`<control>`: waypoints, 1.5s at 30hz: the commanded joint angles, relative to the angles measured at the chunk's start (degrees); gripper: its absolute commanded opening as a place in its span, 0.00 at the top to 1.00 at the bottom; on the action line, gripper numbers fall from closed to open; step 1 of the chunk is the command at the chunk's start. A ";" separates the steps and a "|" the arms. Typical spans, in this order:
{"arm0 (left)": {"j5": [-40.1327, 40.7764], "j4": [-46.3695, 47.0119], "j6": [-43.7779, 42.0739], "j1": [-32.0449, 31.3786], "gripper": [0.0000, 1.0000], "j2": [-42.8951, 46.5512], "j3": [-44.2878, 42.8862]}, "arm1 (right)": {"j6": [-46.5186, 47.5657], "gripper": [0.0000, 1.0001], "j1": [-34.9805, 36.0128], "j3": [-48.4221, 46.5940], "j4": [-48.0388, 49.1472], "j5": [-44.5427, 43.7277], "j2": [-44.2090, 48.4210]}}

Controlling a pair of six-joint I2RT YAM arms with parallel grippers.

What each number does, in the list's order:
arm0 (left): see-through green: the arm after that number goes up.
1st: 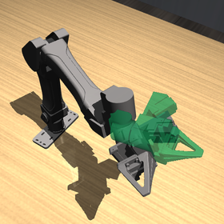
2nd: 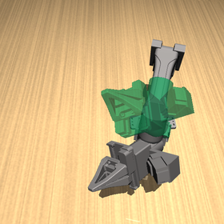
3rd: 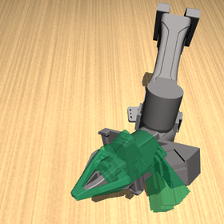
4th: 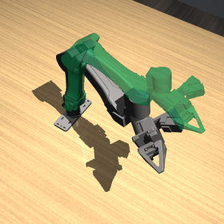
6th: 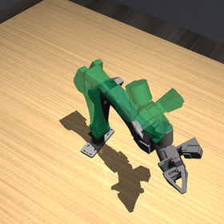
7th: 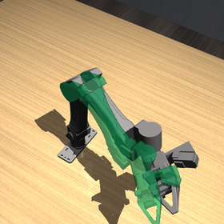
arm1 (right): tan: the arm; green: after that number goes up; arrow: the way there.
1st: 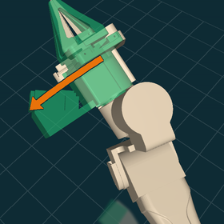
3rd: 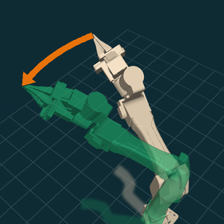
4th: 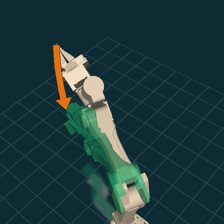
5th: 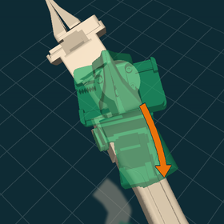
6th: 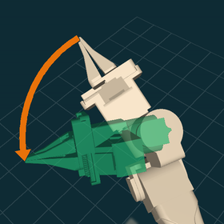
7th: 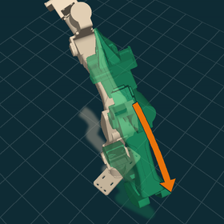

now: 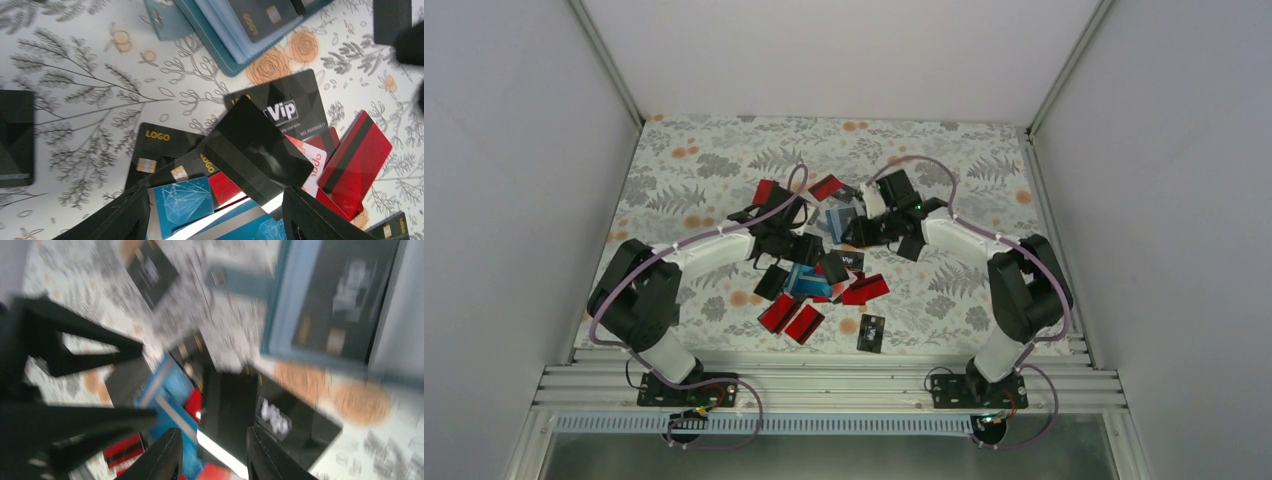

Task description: Put the credit cards into the card holder

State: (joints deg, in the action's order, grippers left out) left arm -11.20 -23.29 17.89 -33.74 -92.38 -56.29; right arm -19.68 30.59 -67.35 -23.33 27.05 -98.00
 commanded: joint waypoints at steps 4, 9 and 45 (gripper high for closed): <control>-6.92 2.76 -1.69 -0.75 0.34 -2.53 1.24 | -1.67 0.64 0.96 14.89 4.47 5.44 3.90; -8.54 3.66 -0.84 -1.94 0.38 -4.56 0.44 | -4.15 0.61 0.96 16.96 8.43 9.92 1.50; -21.16 25.61 14.90 -1.04 0.49 -11.29 11.18 | -13.69 0.75 -0.53 14.23 20.66 27.85 -11.62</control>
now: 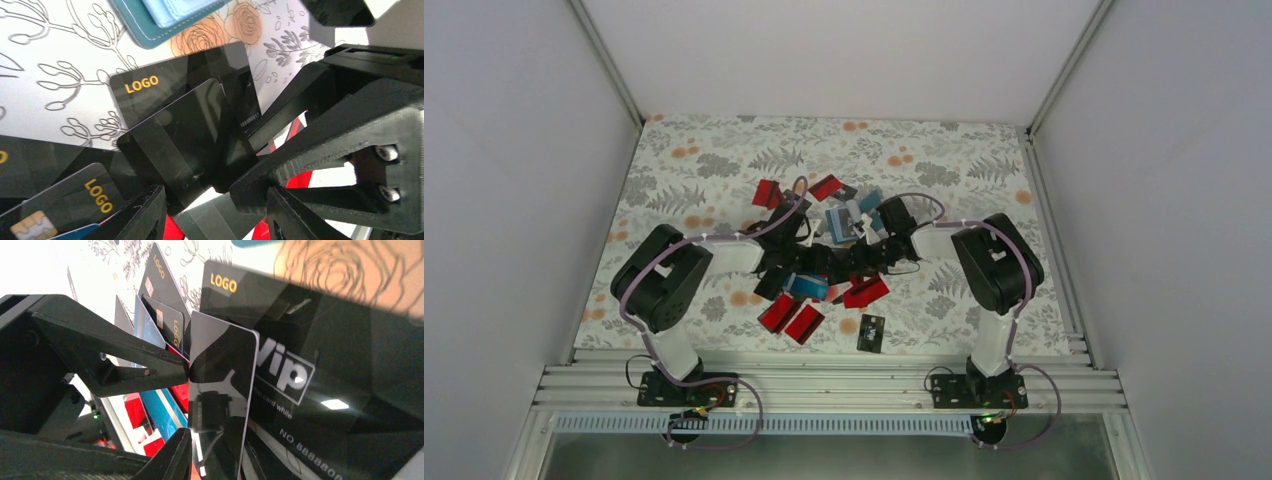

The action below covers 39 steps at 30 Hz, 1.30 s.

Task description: Put the credit cards into the card holder

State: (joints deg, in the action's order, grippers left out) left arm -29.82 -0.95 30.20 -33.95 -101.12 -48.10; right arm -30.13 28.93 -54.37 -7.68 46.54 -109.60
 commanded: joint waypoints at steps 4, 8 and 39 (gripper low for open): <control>-3.14 5.00 3.35 -0.59 0.50 -2.52 4.00 | -4.36 0.81 0.42 1.80 5.55 7.84 0.48; -3.03 4.77 3.23 -0.50 0.51 -1.96 4.00 | -4.30 0.92 0.14 1.99 4.51 5.64 0.46; 23.18 -12.46 0.73 1.57 0.44 -9.12 -22.03 | 6.43 0.96 -4.96 6.12 -15.47 -16.03 22.45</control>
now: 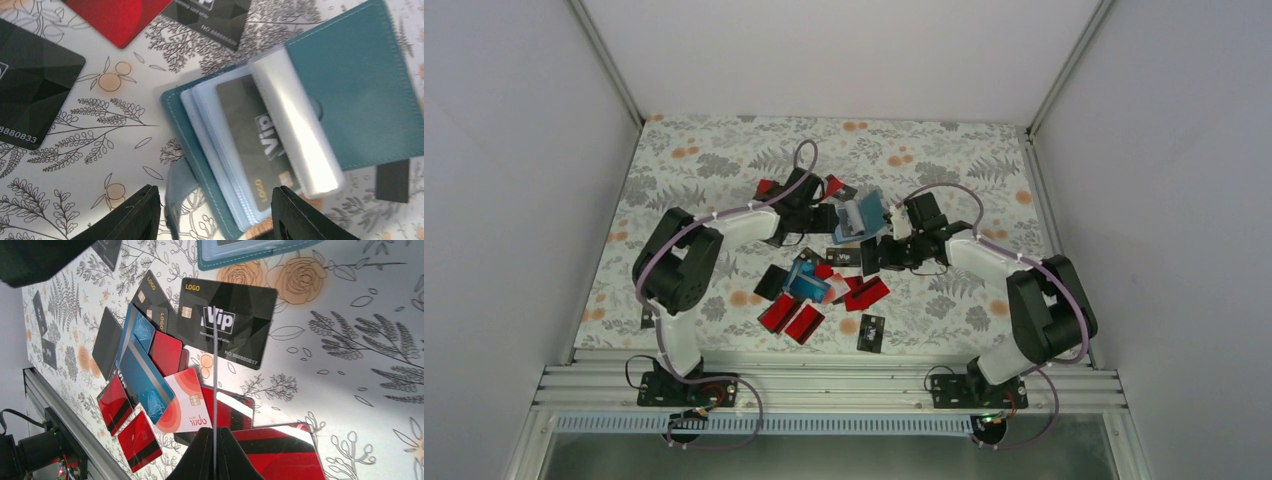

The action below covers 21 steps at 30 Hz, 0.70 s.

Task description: Put the credit cards into the card holder

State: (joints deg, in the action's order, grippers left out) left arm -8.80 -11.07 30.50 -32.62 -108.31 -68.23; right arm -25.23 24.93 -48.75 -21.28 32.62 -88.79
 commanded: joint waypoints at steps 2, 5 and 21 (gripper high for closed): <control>3.01 -3.09 0.75 0.26 0.45 -3.18 -2.56 | 1.74 0.96 -1.25 0.32 -1.93 -1.84 2.17; 4.48 -3.70 1.42 0.13 0.48 -4.40 -3.04 | 2.02 0.96 -1.37 -1.01 -2.37 -1.36 2.25; 1.30 5.82 -0.82 0.19 0.98 3.02 2.01 | 4.70 0.96 1.35 -20.08 -9.55 -9.45 -10.46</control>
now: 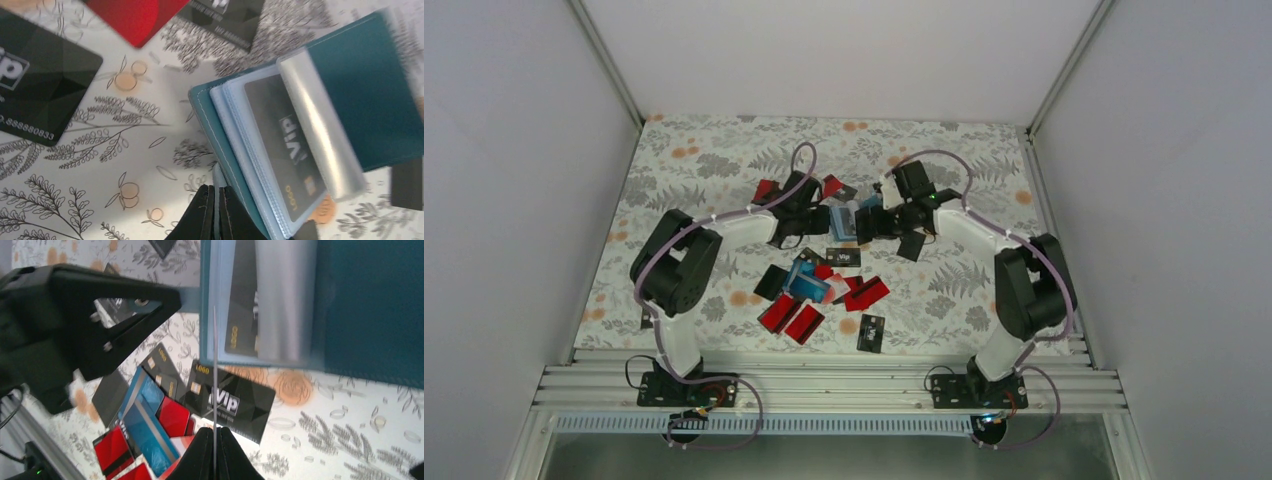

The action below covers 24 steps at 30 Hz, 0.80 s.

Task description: Put the credit cards into the card holder

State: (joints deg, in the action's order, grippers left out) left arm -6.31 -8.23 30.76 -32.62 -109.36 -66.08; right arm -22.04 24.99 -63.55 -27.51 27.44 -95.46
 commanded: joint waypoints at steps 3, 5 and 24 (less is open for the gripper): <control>-1.55 2.28 -1.63 0.19 0.98 5.59 -0.31 | 1.97 0.96 2.27 -9.57 -4.56 -4.52 -6.96; -1.82 1.81 -2.07 0.17 0.98 6.40 -0.40 | 2.13 0.96 3.22 -11.68 -5.14 -4.71 -8.80; -1.80 0.18 -4.51 0.19 0.98 6.21 -1.90 | 3.95 0.96 4.56 -21.44 -10.14 -15.28 -15.13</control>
State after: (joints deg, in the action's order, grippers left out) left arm -7.75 -7.88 27.57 -32.62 -103.33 -66.11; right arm -19.44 29.34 -82.70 -35.75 15.77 -109.21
